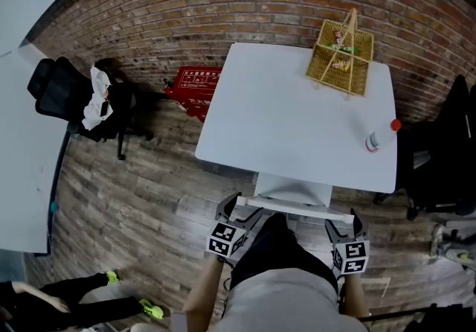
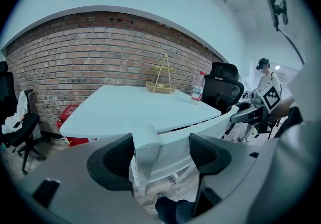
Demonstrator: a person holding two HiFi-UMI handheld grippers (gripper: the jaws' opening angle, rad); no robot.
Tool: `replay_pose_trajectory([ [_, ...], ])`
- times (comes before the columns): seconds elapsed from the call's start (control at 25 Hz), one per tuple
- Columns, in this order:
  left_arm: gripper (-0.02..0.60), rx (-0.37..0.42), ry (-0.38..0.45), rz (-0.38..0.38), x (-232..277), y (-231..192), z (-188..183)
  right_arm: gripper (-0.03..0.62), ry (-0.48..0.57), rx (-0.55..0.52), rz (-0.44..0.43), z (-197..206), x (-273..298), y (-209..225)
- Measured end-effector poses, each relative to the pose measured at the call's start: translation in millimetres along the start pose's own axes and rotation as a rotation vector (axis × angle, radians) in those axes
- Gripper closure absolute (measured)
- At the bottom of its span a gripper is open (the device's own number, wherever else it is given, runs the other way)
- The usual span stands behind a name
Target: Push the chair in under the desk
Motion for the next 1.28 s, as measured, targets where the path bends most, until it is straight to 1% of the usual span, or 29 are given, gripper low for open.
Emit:
replay_pose_trajectory([
  [0.16, 0.235, 0.000, -0.003, 0.002, 6, -6, -6, 0.240, 0.032, 0.011, 0.001, -13, 8, 2],
  [0.32, 0.235, 0.004, -0.003, 0.005, 12, -12, -9, 0.240, 0.009, -0.001, 0.005, -12, 14, 6],
  [0.96, 0.235, 0.018, 0.004, 0.020, 32, -34, -28, 0.240, 0.037, 0.018, 0.011, -37, 37, 13],
  [1.28, 0.235, 0.022, -0.001, 0.032, 39, -42, -36, 0.240, 0.021, 0.003, 0.013, -38, 45, 17],
])
Point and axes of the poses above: the fingertips, and each gripper's own axes: x forward along the fingers, y to its right, z out of its underside, the point moved 1 cm from there along -x, backward along the fingers, and after that the axes turned 7 degrees about z, right-handed, at the moved point
